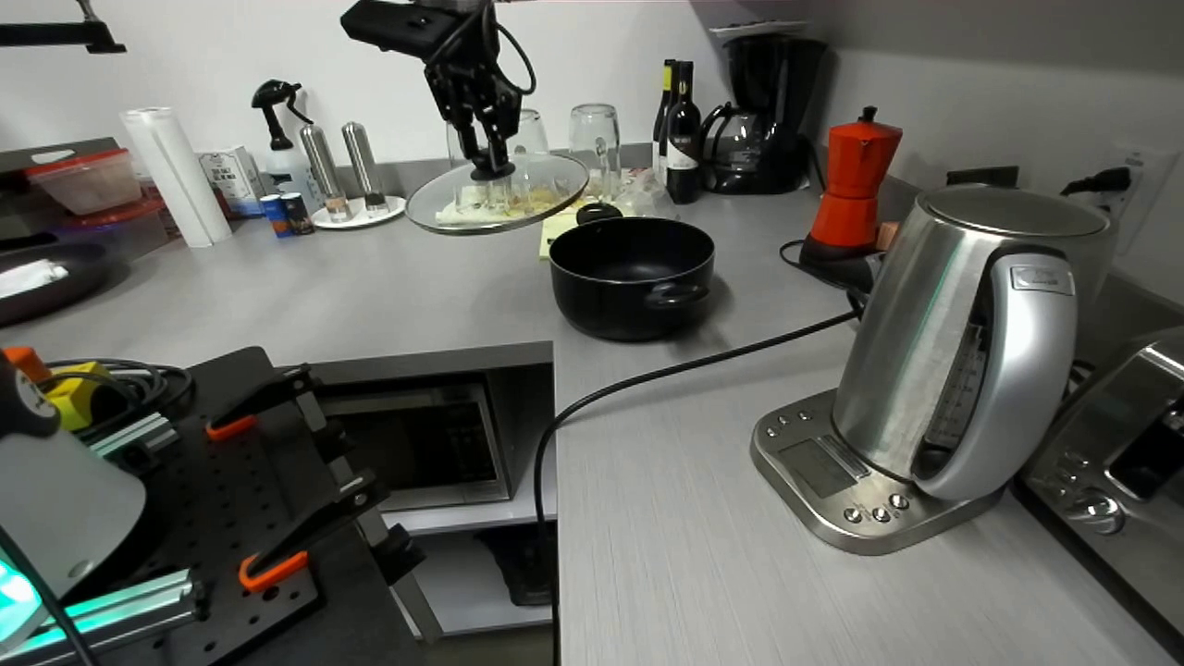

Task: Put the glass lid on the black pot.

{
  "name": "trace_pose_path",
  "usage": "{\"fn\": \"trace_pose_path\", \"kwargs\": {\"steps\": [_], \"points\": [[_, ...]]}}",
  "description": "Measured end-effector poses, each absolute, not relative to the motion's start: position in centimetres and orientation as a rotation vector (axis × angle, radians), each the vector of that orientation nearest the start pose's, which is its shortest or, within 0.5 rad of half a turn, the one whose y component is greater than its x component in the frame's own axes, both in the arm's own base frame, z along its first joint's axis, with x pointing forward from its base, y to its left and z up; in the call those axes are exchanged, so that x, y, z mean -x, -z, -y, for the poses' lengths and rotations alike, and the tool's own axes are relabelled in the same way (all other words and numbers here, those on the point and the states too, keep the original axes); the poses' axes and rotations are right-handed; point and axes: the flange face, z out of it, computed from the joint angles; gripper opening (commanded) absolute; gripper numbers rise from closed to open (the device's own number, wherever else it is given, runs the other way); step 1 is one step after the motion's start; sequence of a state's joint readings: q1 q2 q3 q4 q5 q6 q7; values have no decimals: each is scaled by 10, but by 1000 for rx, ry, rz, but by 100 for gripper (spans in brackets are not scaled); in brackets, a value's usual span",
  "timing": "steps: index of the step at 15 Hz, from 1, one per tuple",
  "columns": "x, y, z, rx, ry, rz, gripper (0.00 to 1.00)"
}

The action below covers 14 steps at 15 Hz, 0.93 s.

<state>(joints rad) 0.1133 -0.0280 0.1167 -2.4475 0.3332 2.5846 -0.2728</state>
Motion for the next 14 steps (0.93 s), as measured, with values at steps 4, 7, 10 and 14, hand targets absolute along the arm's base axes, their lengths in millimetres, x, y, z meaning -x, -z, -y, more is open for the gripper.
{"fn": "trace_pose_path", "kwargs": {"steps": [4, 7, 10, 14], "points": [[-495, -333, -89, 2916, 225, 304, 24], [-508, -332, -79, 2913, 198, 276, 24], [-520, -328, -73, 2910, 184, 268, 49], [-524, -322, -73, 2909, 174, 268, 49]]}}
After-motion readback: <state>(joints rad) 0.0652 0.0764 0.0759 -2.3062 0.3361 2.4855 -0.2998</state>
